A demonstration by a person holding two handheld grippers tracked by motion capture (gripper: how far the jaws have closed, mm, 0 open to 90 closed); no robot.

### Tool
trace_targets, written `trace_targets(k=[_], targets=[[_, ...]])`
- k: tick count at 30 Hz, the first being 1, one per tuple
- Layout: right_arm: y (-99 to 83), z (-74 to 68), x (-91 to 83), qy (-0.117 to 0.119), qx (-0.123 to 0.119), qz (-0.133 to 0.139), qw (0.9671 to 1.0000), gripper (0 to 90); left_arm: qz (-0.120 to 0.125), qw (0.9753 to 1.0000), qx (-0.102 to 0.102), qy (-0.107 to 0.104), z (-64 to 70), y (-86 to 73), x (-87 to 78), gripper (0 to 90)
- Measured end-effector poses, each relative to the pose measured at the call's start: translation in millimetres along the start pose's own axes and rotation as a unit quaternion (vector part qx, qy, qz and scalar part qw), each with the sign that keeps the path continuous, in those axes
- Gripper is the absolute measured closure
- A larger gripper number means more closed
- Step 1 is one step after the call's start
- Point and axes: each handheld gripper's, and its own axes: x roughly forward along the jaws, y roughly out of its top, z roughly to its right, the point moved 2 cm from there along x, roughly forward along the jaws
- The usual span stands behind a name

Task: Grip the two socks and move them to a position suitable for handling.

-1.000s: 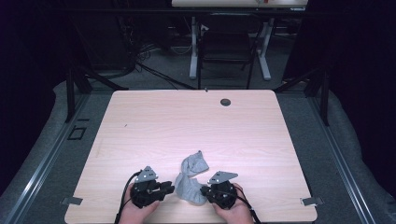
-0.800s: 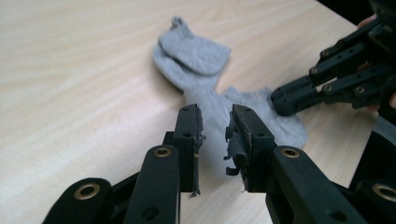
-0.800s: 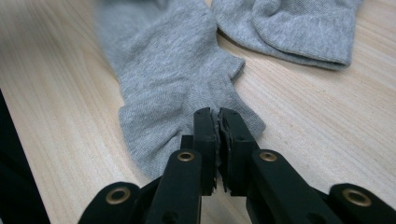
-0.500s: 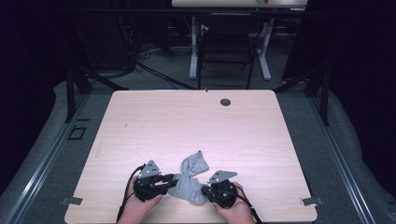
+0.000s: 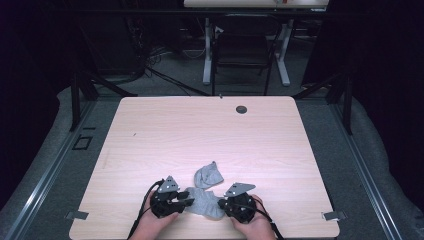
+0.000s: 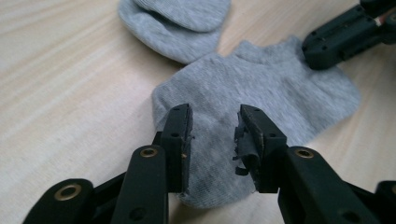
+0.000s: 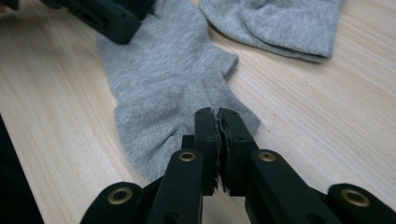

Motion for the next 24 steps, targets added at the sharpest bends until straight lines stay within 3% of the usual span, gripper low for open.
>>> trace_targets(k=[5, 8, 13, 17, 24], targets=[[-1.4, 3.1, -2.5, -0.007, 0.005, -0.002, 1.0000, 86.1, -0.007, 0.9998, -0.014, -0.009, 8.3, -5.5, -5.4, 63.9], [-1.1, 4.8, -3.8, -0.013, 0.001, -0.008, 0.9999, 85.9, -0.014, 0.9998, -0.005, -0.011, 12.5, -6.2, -6.4, 63.4], [-1.9, 5.4, -5.9, -0.014, 0.005, -0.014, 0.9998, 85.8, -0.018, 0.9996, -0.013, -0.020, 19.7, -8.6, -7.6, 63.3], [-3.3, 5.3, -7.8, -0.013, 0.010, -0.018, 0.9997, 85.5, -0.022, 0.9996, 0.001, -0.017, 24.8, -8.8, -7.1, 62.5], [-2.5, 5.1, -10.5, -0.001, 0.024, -0.008, 0.9997, 74.2, -0.015, 0.9996, 0.004, -0.022, 24.7, -5.6, -11.3, 61.4]])
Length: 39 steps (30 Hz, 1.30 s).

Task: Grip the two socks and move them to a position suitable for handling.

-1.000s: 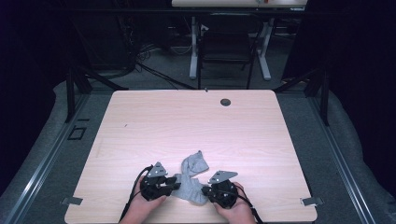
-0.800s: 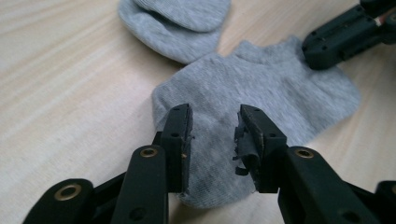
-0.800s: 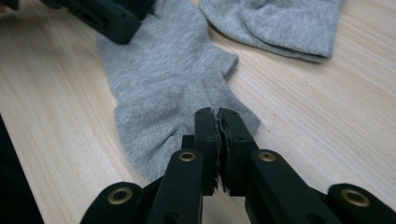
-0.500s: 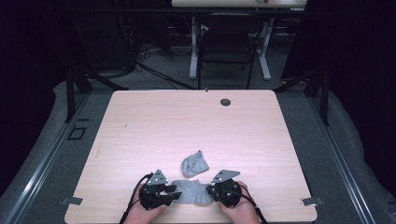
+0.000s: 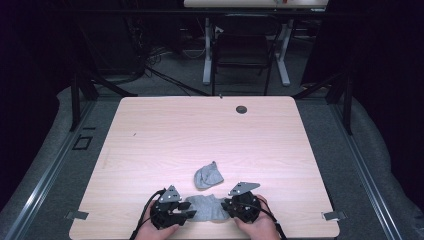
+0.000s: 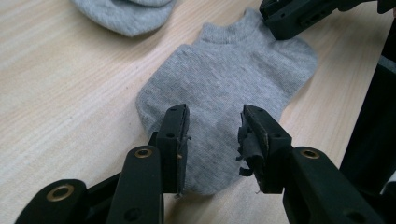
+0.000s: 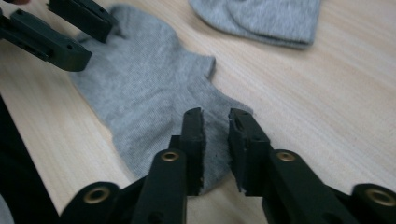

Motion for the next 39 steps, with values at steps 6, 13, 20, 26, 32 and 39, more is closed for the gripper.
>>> trace_targets(k=[6, 13, 20, 26, 32, 39], targets=[[8.4, 2.5, -10.2, 0.000, 0.000, 0.040, 0.9992, 62.9, 0.030, 0.9995, -0.007, 0.001, -5.1, 8.1, -5.5, 54.1], [19.3, 8.1, -4.5, -0.004, -0.017, 0.041, 0.9990, 47.4, 0.038, 0.9987, -0.014, 0.033, -19.4, 17.9, -4.9, 48.2], [31.1, 9.2, 3.5, -0.007, -0.049, 0.028, 0.9984, 40.6, 0.049, 0.9976, -0.030, 0.037, -33.0, 29.4, -6.6, 45.1], [45.5, 13.3, 10.4, -0.017, -0.052, 0.015, 0.9984, 44.1, 0.051, 0.9965, -0.027, 0.061, -42.0, 39.4, -7.3, 47.1], [59.2, 17.5, 20.0, -0.026, -0.042, 0.005, 0.9988, 49.5, 0.057, 0.9948, -0.029, 0.079, -48.8, 43.6, -0.5, 49.7], [70.4, 27.4, 27.7, -0.038, -0.020, 0.022, 0.9988, 59.0, 0.056, 0.9929, -0.031, 0.101, -55.5, 45.4, 8.1, 52.8]])
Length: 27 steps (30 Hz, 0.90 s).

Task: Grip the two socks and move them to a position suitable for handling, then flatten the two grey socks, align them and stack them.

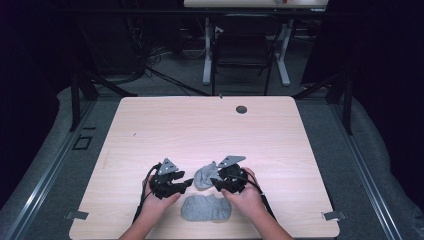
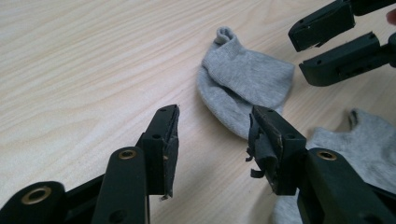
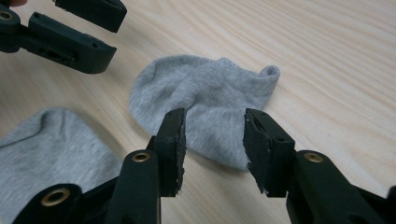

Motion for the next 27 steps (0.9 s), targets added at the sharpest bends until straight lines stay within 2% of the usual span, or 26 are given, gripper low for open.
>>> trace_targets(k=[6, 8, 12, 17, 21, 23, 27], targets=[[4.1, 1.4, 4.9, -0.005, -0.004, 0.000, 1.0000, 63.8, 0.003, 0.9999, -0.013, -0.001, -6.2, 2.2, 3.4, 52.2], [5.4, 0.0, 8.0, -0.001, -0.001, 0.009, 1.0000, 65.5, 0.004, 0.9997, -0.024, -0.003, -6.8, 2.8, 5.8, 52.4], [8.0, -5.0, 16.6, 0.006, 0.005, 0.001, 1.0000, 66.0, -0.001, 0.9998, -0.021, -0.001, -7.1, 4.2, 9.0, 53.5], [13.1, -13.8, 27.8, 0.007, -0.003, 0.006, 1.0000, 64.4, -0.003, 0.9998, -0.020, 0.007, -10.2, 5.0, 8.2, 56.2], [15.0, -19.8, 34.2, -0.003, -0.014, -0.002, 0.9999, 64.2, -0.001, 0.9997, -0.021, 0.008, -10.8, 5.9, 6.4, 57.3], [14.3, -21.6, 36.4, -0.017, -0.021, -0.017, 0.9995, 65.8, -0.001, 0.9998, -0.018, 0.008, -10.7, 6.5, 5.8, 57.5], [11.5, -21.9, 42.1, -0.026, -0.015, -0.029, 0.9991, 70.3, 0.000, 0.9998, -0.017, 0.008, -9.0, 7.2, 5.8, 57.6]])
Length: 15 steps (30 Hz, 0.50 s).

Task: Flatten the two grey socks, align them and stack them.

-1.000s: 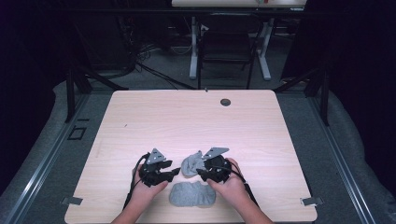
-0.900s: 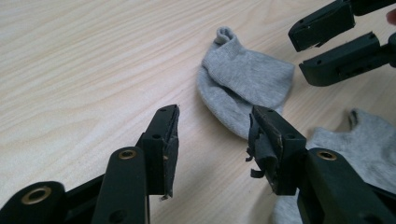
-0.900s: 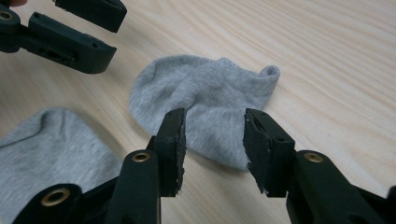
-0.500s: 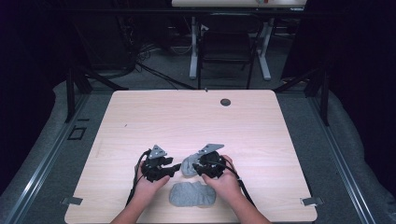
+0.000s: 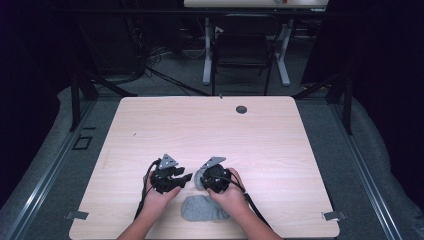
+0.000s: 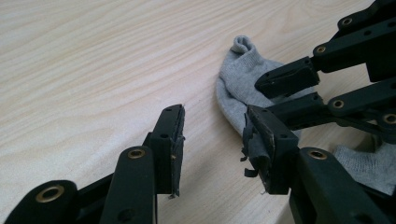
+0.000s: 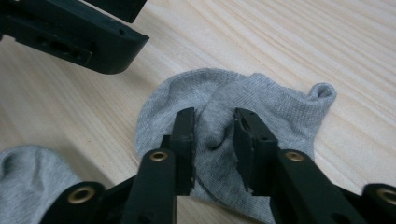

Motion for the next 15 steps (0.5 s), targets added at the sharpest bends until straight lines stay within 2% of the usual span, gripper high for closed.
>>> trace_targets(k=[5, 9, 13, 15], targets=[[0.8, 0.3, -0.2, -0.007, 0.009, 0.010, 0.9999, 85.3, 0.000, 1.0000, -0.004, 0.001, 0.5, 0.1, 1.6, 58.0], [1.5, 2.7, -2.8, -0.003, 0.024, 0.012, 0.9996, 86.1, -0.001, 1.0000, -0.003, -0.001, 2.5, 0.2, 3.0, 58.5], [3.8, 6.4, -8.1, 0.008, 0.062, 0.030, 0.9976, 86.1, -0.003, 0.9999, -0.008, -0.006, 4.3, 0.7, 5.8, 58.4], [4.8, 8.5, -11.6, 0.012, 0.072, 0.037, 0.9966, 86.1, -0.003, 0.9999, -0.011, -0.004, 5.8, 1.0, 8.2, 58.4]])
